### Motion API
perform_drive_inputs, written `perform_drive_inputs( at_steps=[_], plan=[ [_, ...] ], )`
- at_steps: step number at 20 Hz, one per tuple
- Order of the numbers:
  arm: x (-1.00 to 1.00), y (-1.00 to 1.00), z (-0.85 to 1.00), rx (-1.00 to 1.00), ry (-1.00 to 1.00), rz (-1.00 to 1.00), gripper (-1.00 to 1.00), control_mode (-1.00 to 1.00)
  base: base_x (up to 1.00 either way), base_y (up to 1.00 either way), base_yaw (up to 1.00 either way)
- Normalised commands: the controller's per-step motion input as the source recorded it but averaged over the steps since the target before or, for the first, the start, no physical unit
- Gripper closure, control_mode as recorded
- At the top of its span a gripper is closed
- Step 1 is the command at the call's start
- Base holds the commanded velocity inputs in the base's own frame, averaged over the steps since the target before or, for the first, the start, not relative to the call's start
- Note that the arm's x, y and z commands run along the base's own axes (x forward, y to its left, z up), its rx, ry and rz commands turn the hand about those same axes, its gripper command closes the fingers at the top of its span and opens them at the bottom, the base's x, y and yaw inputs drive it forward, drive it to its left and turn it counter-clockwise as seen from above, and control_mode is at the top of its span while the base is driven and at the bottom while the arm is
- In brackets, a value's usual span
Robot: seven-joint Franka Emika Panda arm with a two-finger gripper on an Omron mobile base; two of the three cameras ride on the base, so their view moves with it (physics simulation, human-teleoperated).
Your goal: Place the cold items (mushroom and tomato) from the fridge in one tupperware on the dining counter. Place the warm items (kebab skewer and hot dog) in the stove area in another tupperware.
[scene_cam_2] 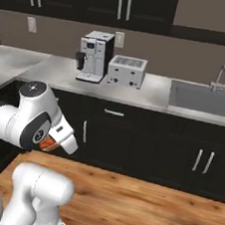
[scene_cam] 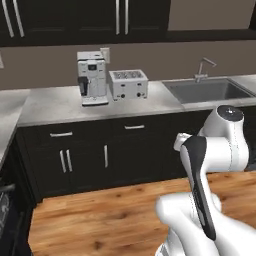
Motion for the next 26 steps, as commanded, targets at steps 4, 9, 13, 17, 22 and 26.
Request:
perform_drive_inputs(
  at_steps=[4,9,13,17,22,26],
  plan=[
    [0.0,0.0,0.0,0.0,0.0,0.0,1.0,1.0,-1.0,0.0,-0.3],
    [0.0,0.0,0.0,0.0,0.0,0.0,1.0,1.0,-1.0,0.0,-0.27],
    [0.0,0.0,0.0,0.0,0.0,0.0,1.0,1.0,-1.0,0.0,-0.2],
    [0.0,0.0,0.0,0.0,0.0,0.0,1.0,1.0,-1.0,-0.02,-0.1],
    [0.0,0.0,0.0,0.0,0.0,0.0,1.0,1.0,-1.0,-0.08,-0.03],
    [0.0,0.0,0.0,0.0,0.0,0.0,1.0,1.0,-1.0,-0.19,-0.02]
  ],
)
